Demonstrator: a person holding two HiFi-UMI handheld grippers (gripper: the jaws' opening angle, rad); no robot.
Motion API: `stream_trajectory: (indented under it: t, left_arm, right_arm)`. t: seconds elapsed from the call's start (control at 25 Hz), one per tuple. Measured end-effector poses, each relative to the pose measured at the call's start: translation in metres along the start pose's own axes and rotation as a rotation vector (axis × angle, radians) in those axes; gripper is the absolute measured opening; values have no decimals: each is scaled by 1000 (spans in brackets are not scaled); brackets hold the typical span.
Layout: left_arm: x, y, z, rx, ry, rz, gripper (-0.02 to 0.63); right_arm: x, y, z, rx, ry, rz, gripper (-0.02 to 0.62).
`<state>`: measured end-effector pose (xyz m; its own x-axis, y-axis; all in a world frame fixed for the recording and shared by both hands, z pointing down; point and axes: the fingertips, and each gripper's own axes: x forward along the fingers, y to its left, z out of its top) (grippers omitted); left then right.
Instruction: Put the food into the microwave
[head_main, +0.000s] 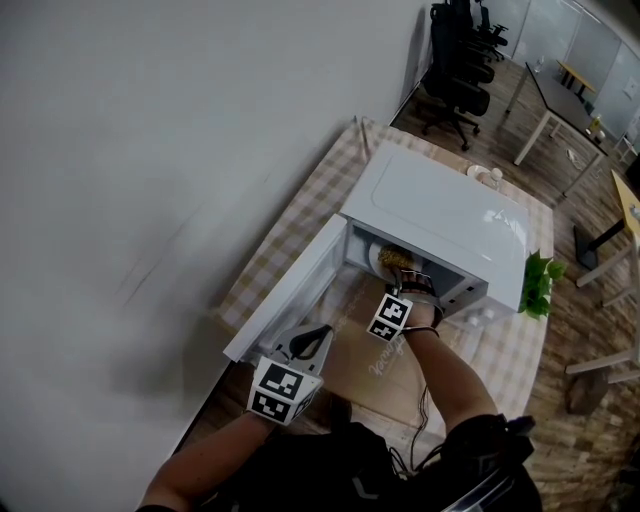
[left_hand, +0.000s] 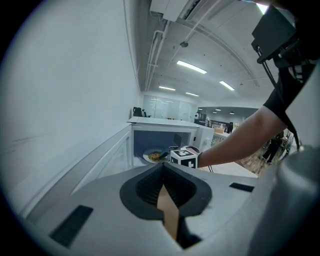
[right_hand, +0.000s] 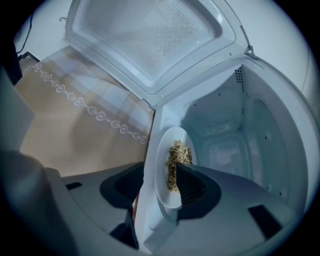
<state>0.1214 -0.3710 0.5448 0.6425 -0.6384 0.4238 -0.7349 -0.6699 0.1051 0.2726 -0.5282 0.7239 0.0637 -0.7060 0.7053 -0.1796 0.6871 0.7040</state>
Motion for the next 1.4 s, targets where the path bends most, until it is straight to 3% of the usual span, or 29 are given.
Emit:
stream_trajectory:
  t: [0.28,0.36,0.44,0.64,0.96,1.16,1.4]
  left_arm:
    - [-3,-2,1,0,-4,-10,9]
    - [-3,-3,1,1,-9,-15,9]
    - [-4,-4,2,3,-14,-16,9]
    - [-6,-3,3,-2,-17,-13,9]
    - [-8,0,0,-15,-13,6,9]
    - [-9,4,1,-22,-13,26,9]
    - [-7,2,1,-24,-5,30,9]
  right_arm:
    - [-12,5,10,0,-38,-14,210]
    - [-17,4,14,7,-59,-34,168]
    - [-21,1,17,11,-80,-60,69]
    - [-18,-1,18,44,-84,-57,13]
    - [-6,-18,19,66,-89,-49,8]
    - [-15,-15,36,122,-161,-10,8]
    - [0,-6,30,99,-126,15,8]
